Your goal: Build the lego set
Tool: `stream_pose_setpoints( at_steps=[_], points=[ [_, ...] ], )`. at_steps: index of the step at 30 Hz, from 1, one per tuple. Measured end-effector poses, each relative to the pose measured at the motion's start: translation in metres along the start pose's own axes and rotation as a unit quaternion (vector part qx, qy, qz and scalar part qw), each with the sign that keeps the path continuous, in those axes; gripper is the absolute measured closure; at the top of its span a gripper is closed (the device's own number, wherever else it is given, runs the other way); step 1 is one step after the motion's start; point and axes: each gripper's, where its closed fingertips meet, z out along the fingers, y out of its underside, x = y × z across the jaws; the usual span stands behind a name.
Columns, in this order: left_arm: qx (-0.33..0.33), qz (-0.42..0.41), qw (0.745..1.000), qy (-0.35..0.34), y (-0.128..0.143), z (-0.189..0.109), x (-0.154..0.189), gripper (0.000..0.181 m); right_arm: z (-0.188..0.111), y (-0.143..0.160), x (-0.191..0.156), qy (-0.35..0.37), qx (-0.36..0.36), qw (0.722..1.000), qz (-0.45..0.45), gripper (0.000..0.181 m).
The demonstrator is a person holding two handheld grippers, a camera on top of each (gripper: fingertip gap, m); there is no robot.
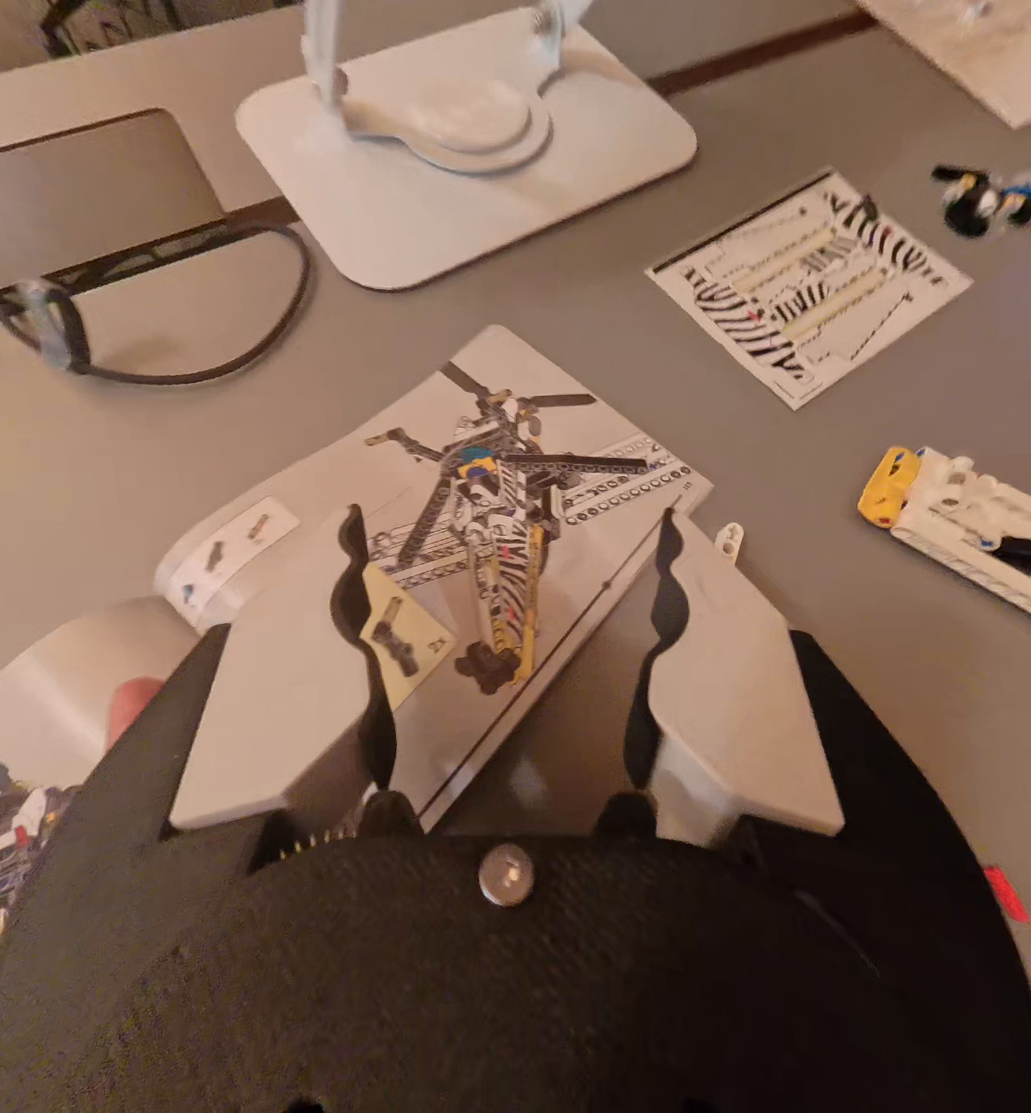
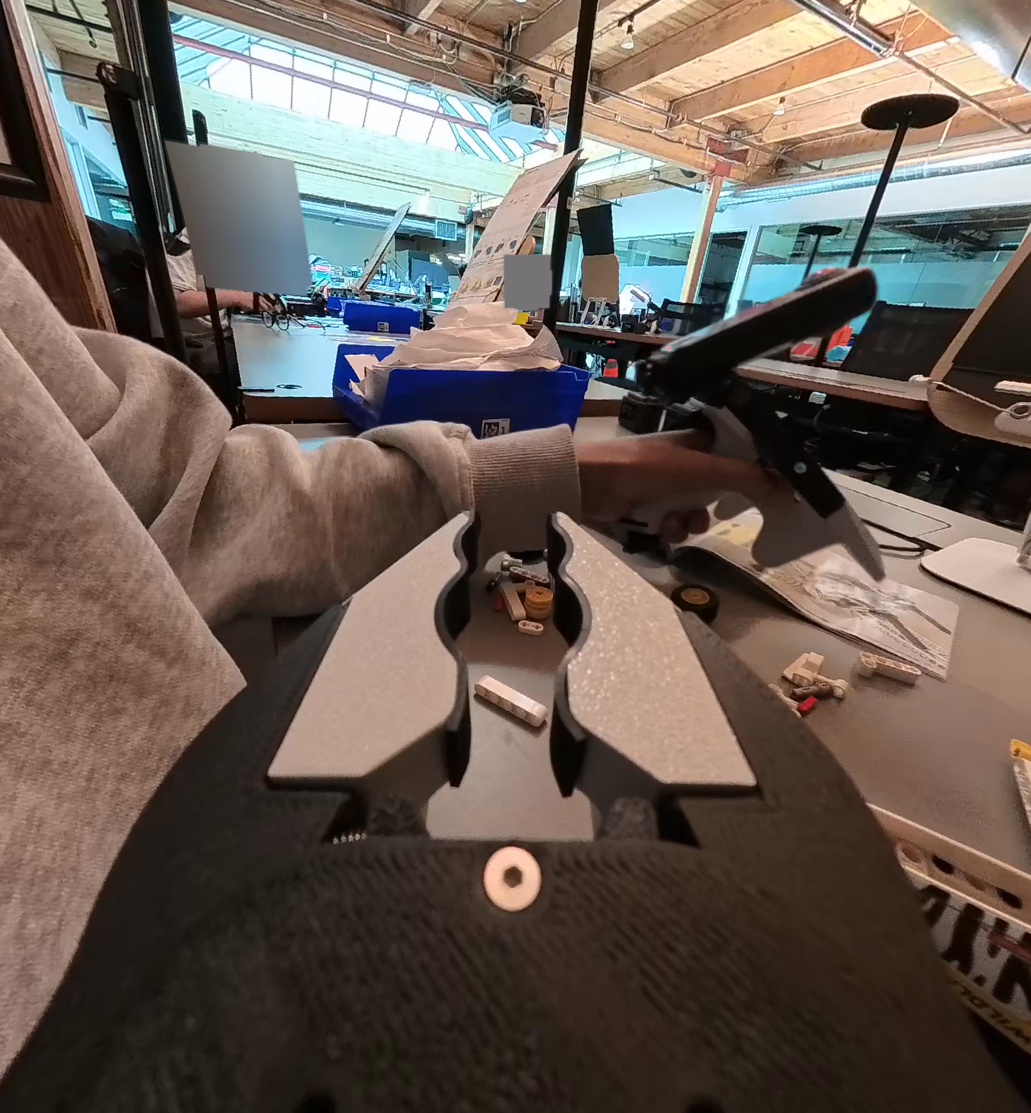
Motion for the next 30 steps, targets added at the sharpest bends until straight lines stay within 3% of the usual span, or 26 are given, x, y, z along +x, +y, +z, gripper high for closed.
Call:
stream_pose_setpoints(
  at_steps=[4,7,9,25,30],
  points=[
    [-0.026,0.007,1.000,-0.012,-0.006,0.023,0.014,0.081,0.000,0.000,0.000,0.000,-0.001,1.000,0.000,0.160],
    [-0.087,0.005,0.996,0.002,0.000,0.049,0.028,0.081,0.001,0.001,0.000,-0.002,-0.004,1.000,0.003,0.159],
    [-0.121,0.037,0.992,-0.018,0.010,0.063,0.027,0.066,0.000,0.000,0.000,-0.002,-0.002,1.000,0.004,0.159],
    [-0.129,0.015,0.991,0.033,0.002,0.056,0.027,0.076,-0.007,-0.006,-0.001,0.000,0.024,1.000,-0.005,0.161],
    [-0.144,0.046,0.989,0.003,0.010,0.058,0.016,0.079,-0.007,-0.006,-0.001,-0.003,0.024,1.000,-0.002,0.162]
  ],
)
